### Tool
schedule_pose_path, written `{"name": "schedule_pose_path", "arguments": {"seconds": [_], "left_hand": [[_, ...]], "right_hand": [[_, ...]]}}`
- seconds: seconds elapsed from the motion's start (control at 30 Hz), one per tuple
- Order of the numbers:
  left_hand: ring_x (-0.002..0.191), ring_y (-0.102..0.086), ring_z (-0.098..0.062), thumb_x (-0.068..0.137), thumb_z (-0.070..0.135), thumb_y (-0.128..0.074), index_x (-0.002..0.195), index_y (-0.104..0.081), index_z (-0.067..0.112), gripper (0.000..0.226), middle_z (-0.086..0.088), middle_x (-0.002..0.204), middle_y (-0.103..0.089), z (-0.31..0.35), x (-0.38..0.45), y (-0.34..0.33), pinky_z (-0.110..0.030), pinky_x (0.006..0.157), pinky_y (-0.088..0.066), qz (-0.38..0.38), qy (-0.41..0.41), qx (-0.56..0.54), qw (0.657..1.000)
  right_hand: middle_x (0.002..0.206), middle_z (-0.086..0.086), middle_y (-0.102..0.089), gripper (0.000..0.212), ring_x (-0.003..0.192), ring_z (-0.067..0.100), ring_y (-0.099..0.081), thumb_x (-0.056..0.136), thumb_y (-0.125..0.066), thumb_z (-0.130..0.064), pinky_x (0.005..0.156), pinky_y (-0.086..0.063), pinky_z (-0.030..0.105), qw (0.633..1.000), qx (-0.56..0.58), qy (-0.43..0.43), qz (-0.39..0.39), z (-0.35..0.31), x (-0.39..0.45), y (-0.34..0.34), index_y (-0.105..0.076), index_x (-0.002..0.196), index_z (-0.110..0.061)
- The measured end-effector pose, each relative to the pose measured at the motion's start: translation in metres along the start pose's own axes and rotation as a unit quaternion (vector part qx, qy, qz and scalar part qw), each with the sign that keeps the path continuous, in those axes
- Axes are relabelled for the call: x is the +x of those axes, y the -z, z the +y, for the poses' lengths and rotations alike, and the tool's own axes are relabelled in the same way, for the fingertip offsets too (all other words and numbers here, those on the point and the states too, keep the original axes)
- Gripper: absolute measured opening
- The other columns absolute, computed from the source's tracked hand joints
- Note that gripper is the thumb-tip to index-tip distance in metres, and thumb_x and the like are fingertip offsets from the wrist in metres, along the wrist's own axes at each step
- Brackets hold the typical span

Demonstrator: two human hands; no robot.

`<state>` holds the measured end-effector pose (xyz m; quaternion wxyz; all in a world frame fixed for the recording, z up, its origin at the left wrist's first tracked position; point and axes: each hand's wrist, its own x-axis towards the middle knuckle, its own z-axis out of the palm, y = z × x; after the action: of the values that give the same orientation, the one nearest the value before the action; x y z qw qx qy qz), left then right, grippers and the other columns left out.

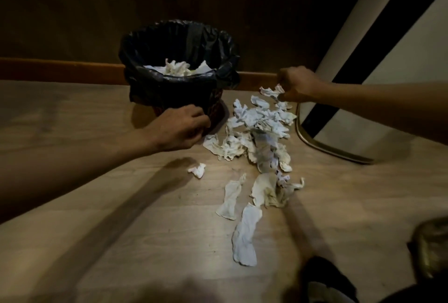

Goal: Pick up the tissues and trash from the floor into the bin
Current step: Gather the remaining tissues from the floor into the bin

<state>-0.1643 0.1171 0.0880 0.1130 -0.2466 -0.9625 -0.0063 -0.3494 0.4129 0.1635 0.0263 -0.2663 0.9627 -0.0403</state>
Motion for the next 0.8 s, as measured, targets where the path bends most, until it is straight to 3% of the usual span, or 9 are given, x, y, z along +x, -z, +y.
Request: {"name": "schedule_pose_path", "arguments": {"seconds": [0.17, 0.33, 0.47, 0.63, 0.73, 0.8], "left_hand": [[0.103, -0.062, -0.026, 0.089, 0.035, -0.061, 0.134, -0.048, 0.026, 0.048, -0.003, 0.127, -0.052, 0.005, -0.008, -0.054, -0.039, 0.076, -0.055, -0.187, 0.076, -0.061, 0.978], [0.115, -0.059, -0.028, 0.091, 0.029, -0.061, 0.143, -0.045, 0.024, 0.054, -0.007, 0.144, -0.043, 0.014, -0.016, -0.102, -0.036, 0.084, -0.051, -0.225, 0.082, -0.107, 0.965], [0.116, -0.058, -0.029, 0.092, 0.032, -0.06, 0.146, -0.04, 0.029, 0.058, -0.007, 0.147, -0.036, 0.021, -0.012, -0.13, -0.033, 0.084, -0.047, -0.31, 0.086, -0.119, 0.939], [0.104, -0.059, -0.029, 0.09, 0.023, -0.062, 0.12, -0.057, 0.017, 0.031, -0.008, 0.118, -0.056, 0.034, -0.009, -0.154, -0.033, 0.083, -0.048, -0.334, 0.058, -0.181, 0.923], [0.095, -0.062, -0.022, 0.091, 0.03, -0.064, 0.104, -0.062, 0.018, 0.018, -0.004, 0.104, -0.065, 0.051, -0.005, -0.156, -0.031, 0.076, -0.046, -0.283, 0.069, -0.221, 0.931], [0.091, -0.062, -0.017, 0.091, 0.035, -0.064, 0.107, -0.06, 0.022, 0.021, 0.0, 0.102, -0.067, 0.069, 0.003, -0.15, -0.032, 0.075, -0.05, -0.235, 0.057, -0.246, 0.939]], "right_hand": [[0.12, 0.013, -0.065, 0.06, 0.103, 0.027, -0.063, 0.079, -0.079, -0.036, 0.081, -0.054, 0.037, 0.987, -0.061, 0.04, -0.143, 0.019, -0.016, -0.05, -0.056, 0.127, -0.008], [0.128, 0.012, -0.061, 0.07, 0.111, 0.028, -0.06, 0.081, -0.078, -0.041, 0.084, -0.049, 0.033, 0.958, -0.095, 0.06, -0.263, 0.017, -0.017, -0.099, -0.048, 0.138, -0.013], [0.125, 0.01, -0.059, 0.065, 0.11, 0.028, -0.057, 0.079, -0.079, -0.041, 0.078, -0.045, 0.031, 0.914, -0.151, 0.074, -0.37, 0.022, -0.015, -0.12, -0.051, 0.134, -0.017], [0.12, 0.004, -0.065, 0.056, 0.098, 0.022, -0.061, 0.082, -0.075, -0.035, 0.077, -0.046, 0.03, 0.892, -0.153, 0.198, -0.376, 0.038, -0.034, -0.133, -0.053, 0.131, -0.021], [0.121, 0.005, -0.061, 0.062, 0.091, 0.019, -0.058, 0.084, -0.072, -0.034, 0.072, -0.042, 0.028, 0.879, -0.15, 0.25, -0.377, 0.049, -0.05, -0.147, -0.044, 0.139, -0.026], [0.131, 0.006, -0.052, 0.074, 0.097, 0.024, -0.06, 0.083, -0.073, -0.033, 0.071, -0.04, 0.03, 0.865, -0.169, 0.302, -0.364, 0.056, -0.06, -0.153, -0.034, 0.146, -0.03]]}}
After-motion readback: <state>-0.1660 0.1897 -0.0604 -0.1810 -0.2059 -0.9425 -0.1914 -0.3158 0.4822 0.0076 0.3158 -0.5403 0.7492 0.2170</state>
